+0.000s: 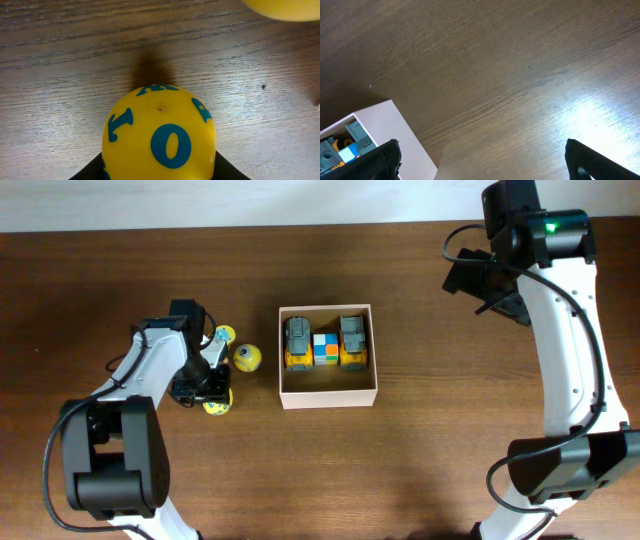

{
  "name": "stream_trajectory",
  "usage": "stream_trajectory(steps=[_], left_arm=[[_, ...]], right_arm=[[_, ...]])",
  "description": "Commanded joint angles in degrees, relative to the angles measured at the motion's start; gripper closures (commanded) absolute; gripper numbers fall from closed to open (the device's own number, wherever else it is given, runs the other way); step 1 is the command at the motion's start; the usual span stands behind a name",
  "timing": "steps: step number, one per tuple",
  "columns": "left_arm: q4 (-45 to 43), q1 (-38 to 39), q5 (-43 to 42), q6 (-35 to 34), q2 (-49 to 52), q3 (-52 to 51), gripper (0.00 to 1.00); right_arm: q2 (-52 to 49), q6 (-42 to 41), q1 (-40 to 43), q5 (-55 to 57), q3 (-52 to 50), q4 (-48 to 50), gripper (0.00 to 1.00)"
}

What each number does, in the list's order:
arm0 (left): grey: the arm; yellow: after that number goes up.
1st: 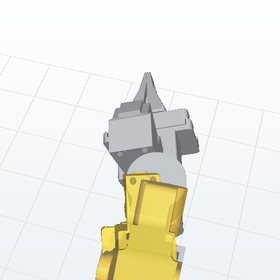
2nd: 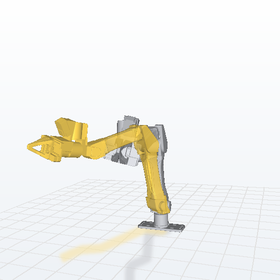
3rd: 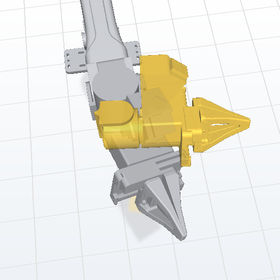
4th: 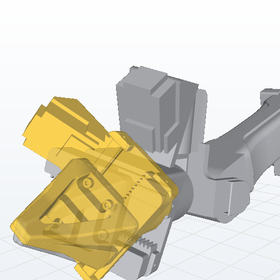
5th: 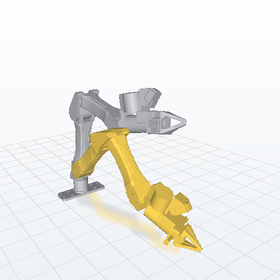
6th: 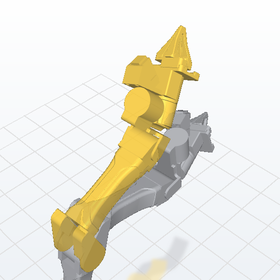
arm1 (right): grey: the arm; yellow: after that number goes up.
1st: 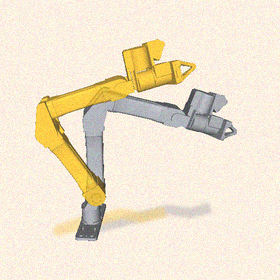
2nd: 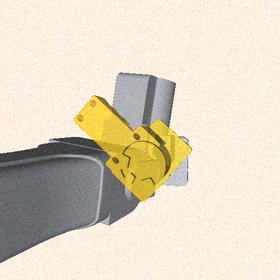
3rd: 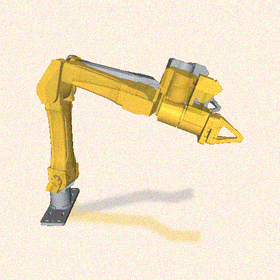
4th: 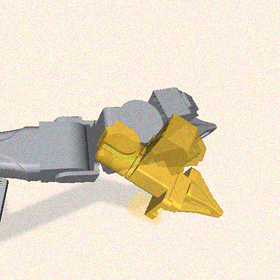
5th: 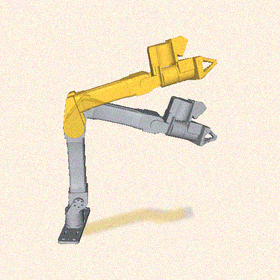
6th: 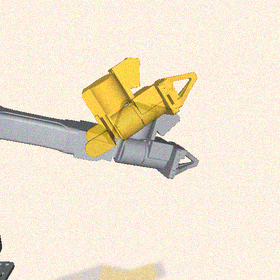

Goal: Pack container
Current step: 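Carry the letter ball with the left gripper into the box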

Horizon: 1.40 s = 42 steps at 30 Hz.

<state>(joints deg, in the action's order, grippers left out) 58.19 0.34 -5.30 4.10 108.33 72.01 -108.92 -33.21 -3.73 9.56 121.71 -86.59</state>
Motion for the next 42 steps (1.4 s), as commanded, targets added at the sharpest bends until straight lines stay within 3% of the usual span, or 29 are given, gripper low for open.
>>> stream_trajectory(steps=[1,9,17,26,35,42], left_arm=[[-0.6,-0.2,0.3,0.5,0.5,0.2,0.57],[1.8,-0.2,-1.5,-0.2,0.4,4.4,0.55],[11.1,1.1,-4.6,0.0,0.3,16.7,0.55],[19.8,9.1,-7.5,4.9,0.3,29.0,0.55],[18.5,20.6,-6.1,9.7,0.3,29.8,0.55],[17.5,23.5,-1.9,9.7,0.5,29.2,0.55]], right_arm=[[0.4,-0.7,0.4,0.1,0.3,0.0,0.01],[0.4,-0.7,0.4,0.1,0.3,0.0,0.01],[0.4,-0.7,0.4,0.1,0.3,0.0,0.01],[0.4,-0.7,0.4,0.1,0.3,0.0,0.01],[0.4,-0.7,0.4,0.1,0.3,0.0,0.01],[0.4,-0.7,0.4,0.1,0.3,0.0,0.01]])
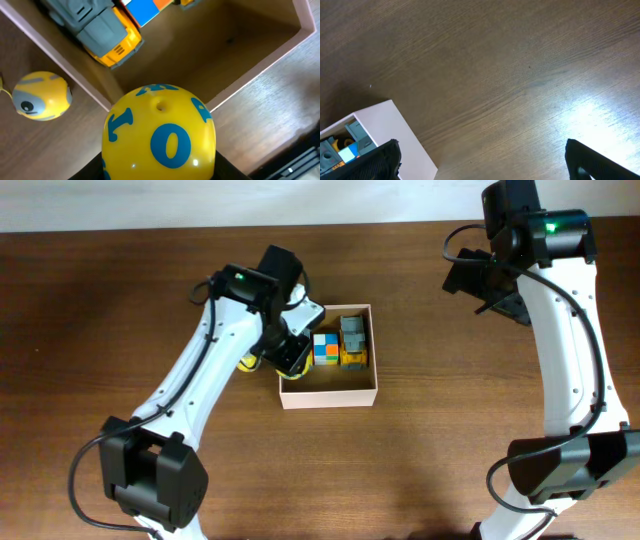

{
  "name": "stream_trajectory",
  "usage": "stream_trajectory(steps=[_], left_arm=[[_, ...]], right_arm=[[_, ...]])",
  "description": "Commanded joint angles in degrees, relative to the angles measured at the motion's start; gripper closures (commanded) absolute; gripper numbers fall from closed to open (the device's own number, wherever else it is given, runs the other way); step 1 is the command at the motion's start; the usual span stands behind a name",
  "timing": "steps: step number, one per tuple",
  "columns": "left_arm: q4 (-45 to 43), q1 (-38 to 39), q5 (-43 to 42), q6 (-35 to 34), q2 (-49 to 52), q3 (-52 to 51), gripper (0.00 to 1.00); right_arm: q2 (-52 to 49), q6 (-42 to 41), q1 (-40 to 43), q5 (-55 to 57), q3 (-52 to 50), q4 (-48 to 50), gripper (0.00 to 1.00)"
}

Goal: Pack container
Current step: 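Carry the letter ball with the left gripper into the box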

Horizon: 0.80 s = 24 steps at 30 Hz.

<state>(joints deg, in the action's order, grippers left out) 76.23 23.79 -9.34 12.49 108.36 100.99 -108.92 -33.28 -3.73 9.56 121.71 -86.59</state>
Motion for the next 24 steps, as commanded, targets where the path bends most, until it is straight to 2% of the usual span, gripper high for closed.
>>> stream_trajectory(steps=[1,19,24], left_arm=[[-0.8,0.1,2.3,1.3,0.7,0.1,0.55],[-2.1,0.9,3.0,2.4,9.0,0.1,0.59],[-2.1,0.9,3.0,2.4,9.0,0.1,0.33]], right_arm=[[0.4,-0.7,0.4,0.1,0.3,0.0,0.01],[0.4,-0.7,0.4,0.1,0.3,0.0,0.01],[0.4,-0.7,0.4,0.1,0.3,0.0,0.01]])
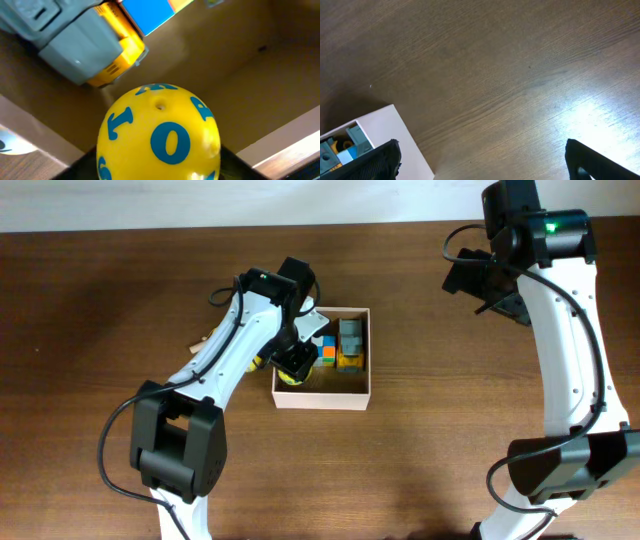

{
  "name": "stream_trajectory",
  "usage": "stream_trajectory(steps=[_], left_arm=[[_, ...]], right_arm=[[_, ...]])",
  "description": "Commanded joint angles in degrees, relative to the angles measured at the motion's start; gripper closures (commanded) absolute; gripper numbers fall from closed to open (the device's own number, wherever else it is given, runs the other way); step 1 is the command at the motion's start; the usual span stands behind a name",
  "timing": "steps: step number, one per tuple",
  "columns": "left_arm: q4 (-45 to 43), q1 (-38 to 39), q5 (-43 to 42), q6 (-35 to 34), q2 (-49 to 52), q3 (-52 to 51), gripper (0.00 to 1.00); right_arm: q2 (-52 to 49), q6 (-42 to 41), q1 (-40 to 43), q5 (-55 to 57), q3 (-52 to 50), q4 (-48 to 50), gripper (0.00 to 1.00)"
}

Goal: Pack container
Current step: 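Carry the letter ball with the left gripper into the box, then release the ball in the box front and lift the left gripper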

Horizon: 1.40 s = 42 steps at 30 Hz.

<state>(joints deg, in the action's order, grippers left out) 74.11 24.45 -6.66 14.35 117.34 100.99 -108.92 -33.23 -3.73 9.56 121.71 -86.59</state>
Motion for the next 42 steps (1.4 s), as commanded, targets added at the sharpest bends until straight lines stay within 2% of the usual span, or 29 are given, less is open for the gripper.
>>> stream_trajectory(steps=[1,9,22,31,42], left_arm=[[0.0,0.2,0.3,0.5,0.0,0.1,0.32],[0.7,0.2,0.2,0.5,0.0,2.0,0.32],[9.6,0.2,0.5,-0.1,-0.2,16.3,0.3],[15.3,0.2,0.5,-0.1,-0.1,16.5,0.27],[15.5,0.1,0.5,-0.1,-0.1,16.5,0.26]], right_arm=[[0.4,-0.7,0.4,0.1,0.3,0.0,0.01],[0.4,-0.7,0.4,0.1,0.3,0.0,0.01],[0.4,-0.7,0.4,0.1,0.3,0.0,0.01],[0.4,-0.7,0.4,0.1,0.3,0.0,0.01],[0.4,-0.7,0.4,0.1,0.3,0.0,0.01]])
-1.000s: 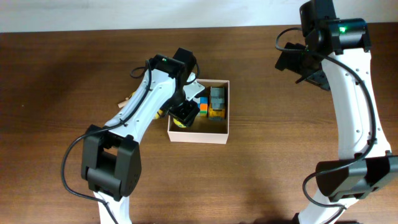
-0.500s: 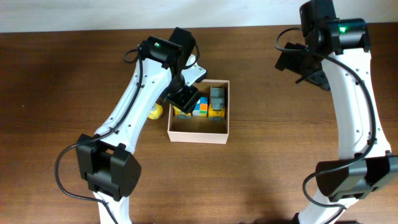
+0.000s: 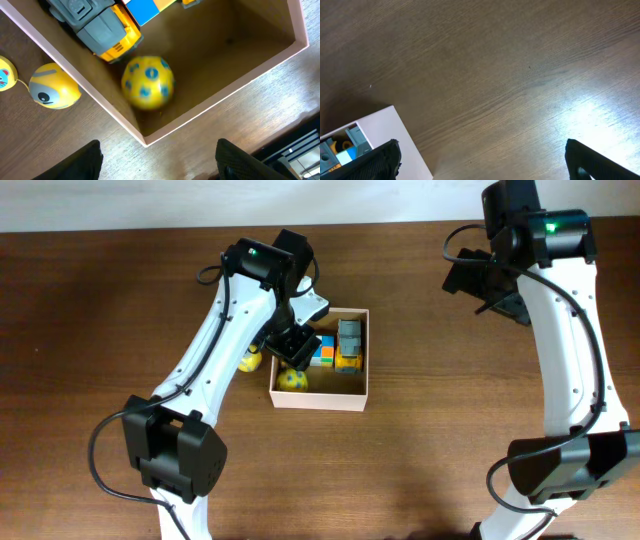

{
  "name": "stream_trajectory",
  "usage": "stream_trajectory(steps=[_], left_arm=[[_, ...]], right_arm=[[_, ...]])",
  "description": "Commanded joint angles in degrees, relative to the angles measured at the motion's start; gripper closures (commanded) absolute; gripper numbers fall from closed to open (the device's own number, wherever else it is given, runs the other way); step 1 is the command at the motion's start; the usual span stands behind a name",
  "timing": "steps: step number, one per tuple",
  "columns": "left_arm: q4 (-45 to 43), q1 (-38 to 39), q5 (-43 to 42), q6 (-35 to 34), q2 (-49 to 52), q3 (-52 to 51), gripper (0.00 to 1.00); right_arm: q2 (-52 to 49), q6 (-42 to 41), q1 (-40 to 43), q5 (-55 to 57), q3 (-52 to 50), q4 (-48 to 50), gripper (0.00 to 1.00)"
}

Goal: Pack container
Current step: 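Release the ball in the box front and lift the left gripper, then lower the left gripper onto the yellow-grey ball and grasp it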

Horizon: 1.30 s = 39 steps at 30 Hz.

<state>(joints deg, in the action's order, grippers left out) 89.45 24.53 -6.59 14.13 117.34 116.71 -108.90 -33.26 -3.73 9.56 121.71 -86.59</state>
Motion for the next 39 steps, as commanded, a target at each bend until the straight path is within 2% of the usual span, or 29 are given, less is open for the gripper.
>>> stream_trajectory(steps=[1,8,16,21,27,39], left_arm=[[0.1,-0.1,0.7,0.1,-0.1,0.8,0.26],[-3.4,-3.7,4.7,-7.1,-0.1,0.8,0.26],[-10.8,-11.2,4.3,-21.3,-0.1,0.8,0.26],[-13.0,-12.2,4.4,-24.1,0.0,0.5,0.26],[-13.8,-12.4,10.6,-31.5,1.1,-2.8,0.26],[-17.2,-12.7,10.5,-31.7,6.5,-12.8,0.26]], right_arm=[[0.4,-0.7,0.4,0.1,0.3,0.0,0.01],[0.4,-0.7,0.4,0.1,0.3,0.0,0.01],[0.4,-0.7,0.4,0.1,0.3,0.0,0.01],[0.4,-0.7,0.4,0.1,0.3,0.0,0.01],[0.4,-0.7,0.4,0.1,0.3,0.0,0.01],[0.4,-0.7,0.4,0.1,0.3,0.0,0.01]])
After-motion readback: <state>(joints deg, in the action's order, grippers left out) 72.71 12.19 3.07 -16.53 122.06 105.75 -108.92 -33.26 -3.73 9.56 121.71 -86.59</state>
